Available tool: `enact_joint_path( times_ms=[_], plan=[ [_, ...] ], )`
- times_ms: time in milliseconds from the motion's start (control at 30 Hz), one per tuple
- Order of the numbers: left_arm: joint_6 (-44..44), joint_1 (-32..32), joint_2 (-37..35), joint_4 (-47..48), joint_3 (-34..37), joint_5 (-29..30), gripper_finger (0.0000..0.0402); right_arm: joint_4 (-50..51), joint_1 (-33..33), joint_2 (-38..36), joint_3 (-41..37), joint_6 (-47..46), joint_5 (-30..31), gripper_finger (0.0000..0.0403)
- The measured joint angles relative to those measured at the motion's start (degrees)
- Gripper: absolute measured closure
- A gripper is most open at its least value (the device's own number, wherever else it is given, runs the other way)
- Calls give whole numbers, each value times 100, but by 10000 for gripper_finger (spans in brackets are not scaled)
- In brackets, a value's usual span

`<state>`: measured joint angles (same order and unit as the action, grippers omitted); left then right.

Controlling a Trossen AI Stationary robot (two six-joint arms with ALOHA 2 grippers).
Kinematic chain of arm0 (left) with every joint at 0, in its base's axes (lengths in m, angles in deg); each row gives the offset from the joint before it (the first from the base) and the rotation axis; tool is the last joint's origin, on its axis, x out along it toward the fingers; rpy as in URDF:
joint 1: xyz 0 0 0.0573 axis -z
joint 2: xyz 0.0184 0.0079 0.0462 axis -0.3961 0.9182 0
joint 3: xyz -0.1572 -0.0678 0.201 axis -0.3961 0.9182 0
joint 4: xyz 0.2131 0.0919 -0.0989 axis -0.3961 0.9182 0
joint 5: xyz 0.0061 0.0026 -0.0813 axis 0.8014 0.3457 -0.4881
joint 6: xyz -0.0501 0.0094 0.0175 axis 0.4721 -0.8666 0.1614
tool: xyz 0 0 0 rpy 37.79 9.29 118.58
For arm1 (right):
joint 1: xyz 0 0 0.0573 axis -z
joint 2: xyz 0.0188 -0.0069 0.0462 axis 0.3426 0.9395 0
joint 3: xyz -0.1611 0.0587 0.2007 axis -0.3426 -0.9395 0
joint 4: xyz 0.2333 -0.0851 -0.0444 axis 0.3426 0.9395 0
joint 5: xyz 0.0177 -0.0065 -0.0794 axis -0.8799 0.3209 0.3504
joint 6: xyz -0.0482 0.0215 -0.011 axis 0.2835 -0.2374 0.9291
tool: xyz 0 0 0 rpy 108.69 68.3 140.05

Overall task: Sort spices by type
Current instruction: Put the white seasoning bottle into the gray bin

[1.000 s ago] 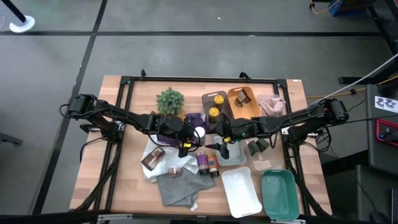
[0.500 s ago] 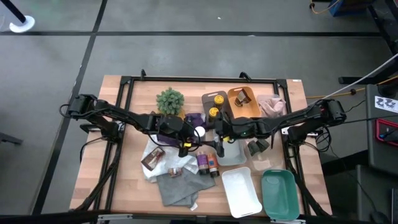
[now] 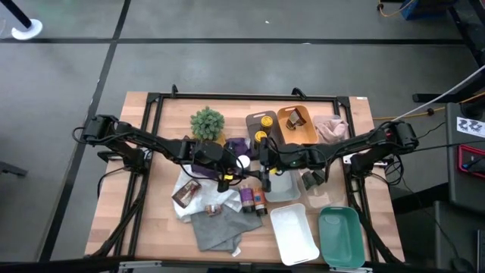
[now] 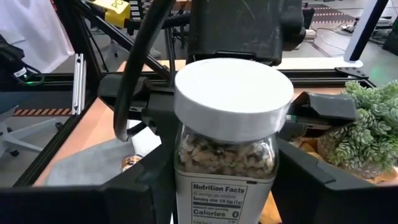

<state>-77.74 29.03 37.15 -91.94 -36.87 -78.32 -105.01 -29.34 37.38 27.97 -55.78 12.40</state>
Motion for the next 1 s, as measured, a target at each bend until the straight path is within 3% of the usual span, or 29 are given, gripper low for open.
enact_joint_path(
  times_ms=[667, 1000],
  plan=[
    [248, -192, -7, -39, -11, -80, 207, 2387, -2, -879, 4, -546, -19, 202],
    [120, -302, -7, -56, -4, -81, 207, 2289, 0, -879, -4, -401, 35, 202]
  ],
)
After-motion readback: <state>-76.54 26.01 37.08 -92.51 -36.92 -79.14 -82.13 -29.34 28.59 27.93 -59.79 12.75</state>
